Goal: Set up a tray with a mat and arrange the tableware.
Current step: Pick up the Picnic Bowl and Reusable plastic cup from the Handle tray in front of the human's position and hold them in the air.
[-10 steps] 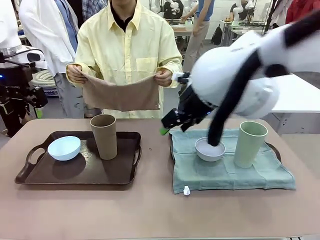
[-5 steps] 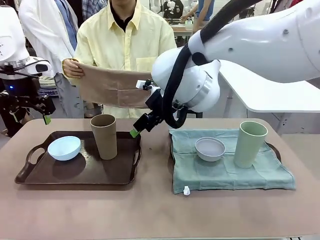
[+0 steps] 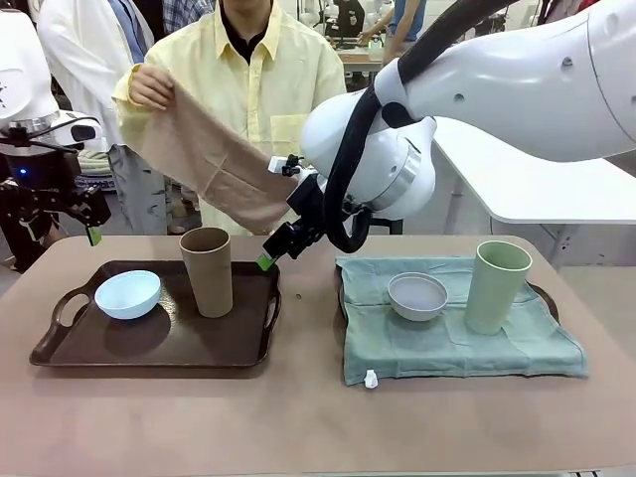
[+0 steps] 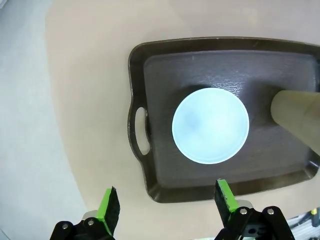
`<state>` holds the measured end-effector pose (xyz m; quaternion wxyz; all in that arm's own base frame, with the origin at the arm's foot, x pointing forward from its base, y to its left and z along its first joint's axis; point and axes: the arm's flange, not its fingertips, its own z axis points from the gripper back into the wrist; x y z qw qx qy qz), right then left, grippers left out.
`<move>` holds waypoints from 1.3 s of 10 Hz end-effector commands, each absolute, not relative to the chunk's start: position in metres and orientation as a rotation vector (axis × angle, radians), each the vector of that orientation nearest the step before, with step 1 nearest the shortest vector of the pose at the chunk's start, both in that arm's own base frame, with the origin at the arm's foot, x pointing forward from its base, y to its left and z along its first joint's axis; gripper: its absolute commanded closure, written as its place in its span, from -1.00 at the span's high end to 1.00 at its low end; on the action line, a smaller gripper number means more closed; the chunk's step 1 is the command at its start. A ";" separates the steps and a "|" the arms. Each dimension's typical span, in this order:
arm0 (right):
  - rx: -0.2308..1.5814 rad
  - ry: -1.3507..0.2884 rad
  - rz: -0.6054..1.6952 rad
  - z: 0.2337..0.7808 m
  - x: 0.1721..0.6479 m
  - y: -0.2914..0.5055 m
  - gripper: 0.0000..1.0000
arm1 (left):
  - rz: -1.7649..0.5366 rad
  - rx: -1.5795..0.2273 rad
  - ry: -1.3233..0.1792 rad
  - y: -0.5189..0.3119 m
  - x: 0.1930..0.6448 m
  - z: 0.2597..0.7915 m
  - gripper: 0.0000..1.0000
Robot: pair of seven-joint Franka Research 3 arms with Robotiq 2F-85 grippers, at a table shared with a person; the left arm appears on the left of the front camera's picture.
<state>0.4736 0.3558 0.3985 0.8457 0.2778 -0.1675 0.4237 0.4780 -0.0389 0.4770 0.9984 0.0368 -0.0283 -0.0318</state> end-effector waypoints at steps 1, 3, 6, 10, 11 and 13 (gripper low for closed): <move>0.664 -0.434 1.078 0.381 0.486 0.353 1.00 | -0.089 0.044 -0.122 -0.056 0.483 0.472 1.00; 0.720 -0.502 1.200 0.357 0.500 0.359 1.00 | -0.052 0.051 -0.196 -0.072 0.479 0.473 1.00; 0.920 -0.520 1.300 0.336 0.502 0.369 1.00 | -0.008 0.035 -0.216 -0.091 0.482 0.468 1.00; 1.040 -0.555 1.440 0.324 0.492 0.392 1.00 | -0.037 -0.033 -0.124 -0.080 0.481 0.461 1.00; 1.020 -0.586 1.465 0.321 0.495 0.396 1.00 | -0.069 -0.025 -0.129 -0.083 0.481 0.461 1.00; 0.953 -0.604 1.497 0.315 0.501 0.402 1.00 | -0.105 -0.027 -0.142 -0.086 0.481 0.458 1.00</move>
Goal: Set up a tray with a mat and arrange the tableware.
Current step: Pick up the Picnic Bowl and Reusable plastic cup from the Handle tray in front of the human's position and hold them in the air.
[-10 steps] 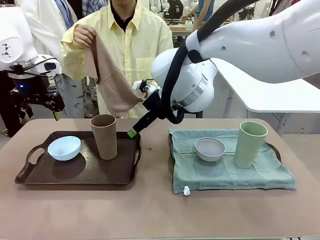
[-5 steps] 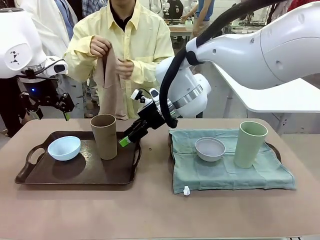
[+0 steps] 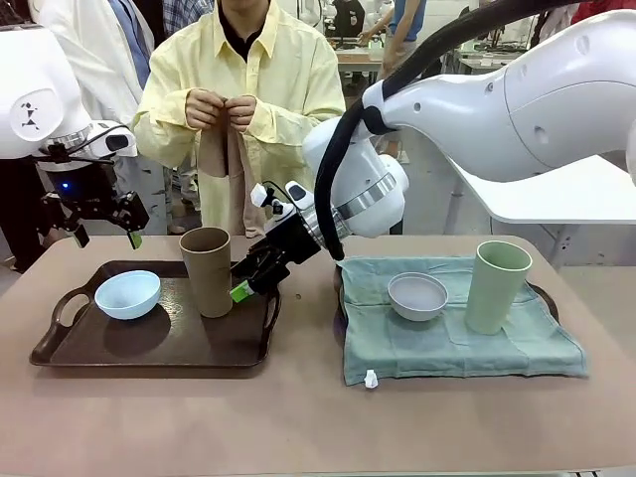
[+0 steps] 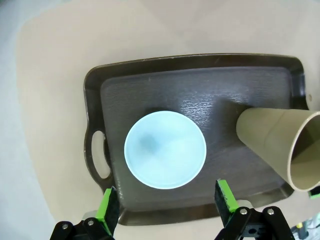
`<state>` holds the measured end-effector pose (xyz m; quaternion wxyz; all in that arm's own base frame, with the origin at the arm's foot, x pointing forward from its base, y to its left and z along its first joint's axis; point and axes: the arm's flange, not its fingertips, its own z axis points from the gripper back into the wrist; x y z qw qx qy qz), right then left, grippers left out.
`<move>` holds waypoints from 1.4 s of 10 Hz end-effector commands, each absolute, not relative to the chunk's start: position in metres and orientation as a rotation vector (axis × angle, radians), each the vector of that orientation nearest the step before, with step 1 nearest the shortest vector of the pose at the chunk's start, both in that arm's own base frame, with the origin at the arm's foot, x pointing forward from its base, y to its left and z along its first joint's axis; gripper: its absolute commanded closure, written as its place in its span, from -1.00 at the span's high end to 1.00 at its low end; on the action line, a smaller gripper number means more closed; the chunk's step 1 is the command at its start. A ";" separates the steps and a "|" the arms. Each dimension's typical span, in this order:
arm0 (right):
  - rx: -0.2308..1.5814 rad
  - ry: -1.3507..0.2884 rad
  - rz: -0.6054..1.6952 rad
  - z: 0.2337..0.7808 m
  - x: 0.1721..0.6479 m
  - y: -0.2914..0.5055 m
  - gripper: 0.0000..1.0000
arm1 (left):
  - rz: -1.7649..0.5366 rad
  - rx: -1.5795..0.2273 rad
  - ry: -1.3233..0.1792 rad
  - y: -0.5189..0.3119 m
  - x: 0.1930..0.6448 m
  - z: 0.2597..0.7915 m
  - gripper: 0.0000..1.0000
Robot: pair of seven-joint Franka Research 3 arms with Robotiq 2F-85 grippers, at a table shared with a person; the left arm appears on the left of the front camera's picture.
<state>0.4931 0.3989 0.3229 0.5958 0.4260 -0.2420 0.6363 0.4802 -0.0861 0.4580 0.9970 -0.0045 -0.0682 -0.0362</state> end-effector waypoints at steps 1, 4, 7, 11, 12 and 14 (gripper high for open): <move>0.879 -0.619 1.508 0.312 0.505 0.403 1.00 | -0.113 -0.035 -0.151 -0.085 0.480 0.457 1.00; 0.952 -0.581 1.487 0.320 0.498 0.399 1.00 | -0.094 -0.009 -0.145 -0.086 0.481 0.459 1.00; 0.952 -0.581 1.487 0.320 0.498 0.399 1.00 | -0.094 -0.009 -0.145 -0.086 0.481 0.459 1.00; 0.952 -0.581 1.487 0.320 0.498 0.399 1.00 | -0.094 -0.009 -0.145 -0.086 0.481 0.459 1.00; 0.952 -0.581 1.487 0.320 0.498 0.399 1.00 | -0.094 -0.009 -0.145 -0.086 0.481 0.459 1.00; 0.854 -0.668 1.474 0.314 0.512 0.394 1.00 | -0.112 -0.035 -0.148 -0.082 0.483 0.456 1.00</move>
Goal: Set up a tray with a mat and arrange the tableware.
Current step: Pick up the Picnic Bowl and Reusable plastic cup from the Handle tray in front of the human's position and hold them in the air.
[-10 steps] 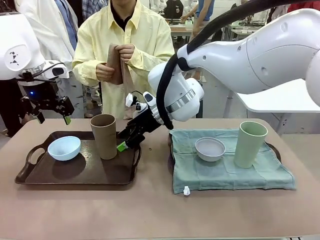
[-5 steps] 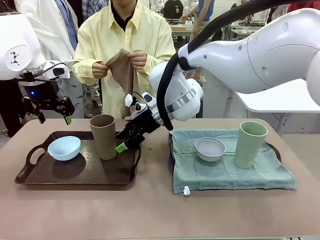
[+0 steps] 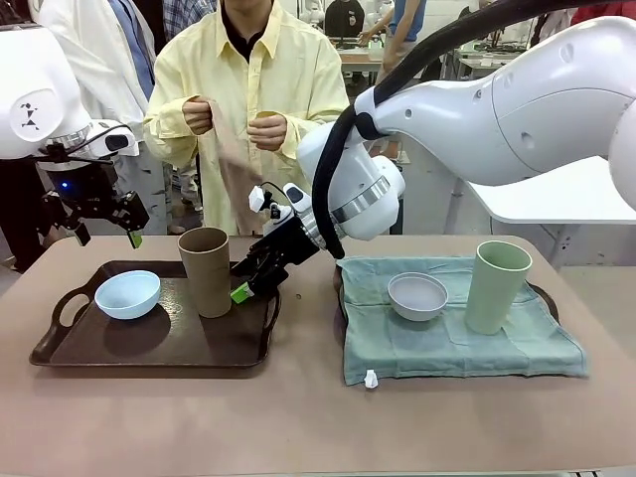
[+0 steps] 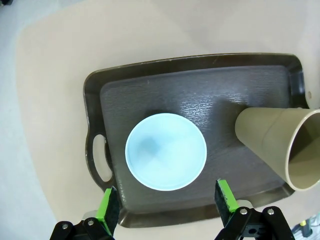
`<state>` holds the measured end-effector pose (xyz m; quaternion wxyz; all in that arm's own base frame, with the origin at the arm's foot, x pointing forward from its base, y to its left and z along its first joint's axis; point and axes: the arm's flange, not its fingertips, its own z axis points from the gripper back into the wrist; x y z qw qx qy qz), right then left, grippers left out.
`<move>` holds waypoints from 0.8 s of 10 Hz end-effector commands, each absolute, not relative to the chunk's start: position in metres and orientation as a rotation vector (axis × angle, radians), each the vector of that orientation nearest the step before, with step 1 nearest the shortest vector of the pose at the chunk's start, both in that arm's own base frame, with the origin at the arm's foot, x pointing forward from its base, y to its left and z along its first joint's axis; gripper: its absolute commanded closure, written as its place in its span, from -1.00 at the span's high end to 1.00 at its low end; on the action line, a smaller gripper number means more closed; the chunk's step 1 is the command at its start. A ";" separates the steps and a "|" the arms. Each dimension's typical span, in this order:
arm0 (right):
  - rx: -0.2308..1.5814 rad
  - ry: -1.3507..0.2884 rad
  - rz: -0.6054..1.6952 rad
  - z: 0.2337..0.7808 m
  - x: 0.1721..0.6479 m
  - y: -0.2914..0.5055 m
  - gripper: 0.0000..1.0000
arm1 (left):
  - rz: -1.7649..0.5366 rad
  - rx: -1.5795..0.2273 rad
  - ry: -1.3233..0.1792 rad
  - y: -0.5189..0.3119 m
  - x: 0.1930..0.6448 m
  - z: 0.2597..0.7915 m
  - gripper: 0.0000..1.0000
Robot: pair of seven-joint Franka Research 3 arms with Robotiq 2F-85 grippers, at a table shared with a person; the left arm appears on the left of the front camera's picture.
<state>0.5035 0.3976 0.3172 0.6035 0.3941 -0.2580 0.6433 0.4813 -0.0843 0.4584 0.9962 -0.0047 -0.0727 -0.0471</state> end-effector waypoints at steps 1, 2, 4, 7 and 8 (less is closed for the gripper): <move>0.761 -0.703 1.468 0.312 0.517 0.391 1.00 | -0.126 -0.026 -0.147 -0.078 0.482 0.455 1.00; 0.742 -0.725 1.466 0.311 0.520 0.391 1.00 | -0.120 -0.025 -0.149 -0.072 0.482 0.455 1.00; 0.751 -0.743 1.490 0.306 0.525 0.398 1.00 | -0.123 0.005 -0.111 -0.064 0.485 0.447 1.00; 0.762 -0.746 1.503 0.296 0.528 0.415 1.00 | -0.135 0.006 -0.037 -0.041 0.495 0.422 1.00; 0.761 -0.743 1.516 0.295 0.529 0.420 1.00 | -0.151 -0.003 -0.018 -0.034 0.500 0.410 1.00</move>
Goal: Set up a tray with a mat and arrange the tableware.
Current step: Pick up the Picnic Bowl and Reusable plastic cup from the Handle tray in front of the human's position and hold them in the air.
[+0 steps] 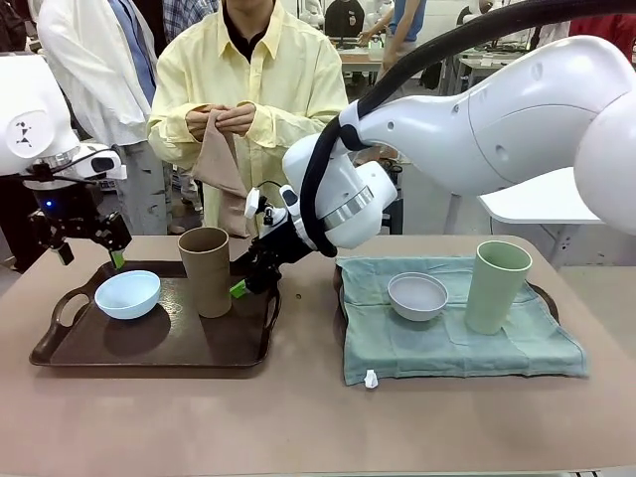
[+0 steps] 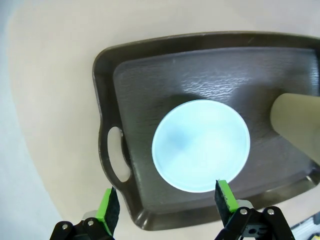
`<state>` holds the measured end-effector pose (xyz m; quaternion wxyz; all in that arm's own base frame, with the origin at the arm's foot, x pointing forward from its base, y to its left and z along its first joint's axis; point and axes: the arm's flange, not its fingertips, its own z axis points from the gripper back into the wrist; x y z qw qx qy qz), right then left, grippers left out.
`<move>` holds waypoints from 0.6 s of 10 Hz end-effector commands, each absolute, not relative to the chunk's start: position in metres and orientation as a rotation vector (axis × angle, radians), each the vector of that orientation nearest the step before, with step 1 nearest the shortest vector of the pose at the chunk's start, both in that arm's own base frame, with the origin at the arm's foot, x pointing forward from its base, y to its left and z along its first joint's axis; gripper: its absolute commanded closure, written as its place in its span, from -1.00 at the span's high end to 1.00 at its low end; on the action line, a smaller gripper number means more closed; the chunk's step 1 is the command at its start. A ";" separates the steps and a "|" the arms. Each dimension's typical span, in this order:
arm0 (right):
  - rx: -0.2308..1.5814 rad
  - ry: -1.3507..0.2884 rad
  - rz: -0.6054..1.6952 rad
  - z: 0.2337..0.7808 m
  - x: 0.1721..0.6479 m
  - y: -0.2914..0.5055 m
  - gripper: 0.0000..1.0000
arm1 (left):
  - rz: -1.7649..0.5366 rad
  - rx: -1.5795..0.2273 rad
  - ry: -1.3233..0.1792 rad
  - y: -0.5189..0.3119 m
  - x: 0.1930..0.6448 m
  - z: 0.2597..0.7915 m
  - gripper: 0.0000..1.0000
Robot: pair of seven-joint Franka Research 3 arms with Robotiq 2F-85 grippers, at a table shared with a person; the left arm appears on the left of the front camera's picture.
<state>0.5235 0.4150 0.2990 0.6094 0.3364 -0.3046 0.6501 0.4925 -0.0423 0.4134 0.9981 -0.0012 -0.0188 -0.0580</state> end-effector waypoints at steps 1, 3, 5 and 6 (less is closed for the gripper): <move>0.758 -0.746 1.524 0.294 0.529 0.422 1.00 | -0.154 0.002 -0.012 -0.031 0.503 0.405 1.00; 0.762 -0.762 1.529 0.293 0.528 0.426 1.00 | -0.177 0.020 -0.008 -0.029 0.501 0.400 1.00; 0.801 -0.760 1.526 0.293 0.528 0.429 1.00 | -0.172 0.014 0.009 -0.028 0.504 0.393 1.00; 0.822 -0.760 1.530 0.293 0.529 0.433 1.00 | -0.172 0.013 0.026 -0.029 0.507 0.388 1.00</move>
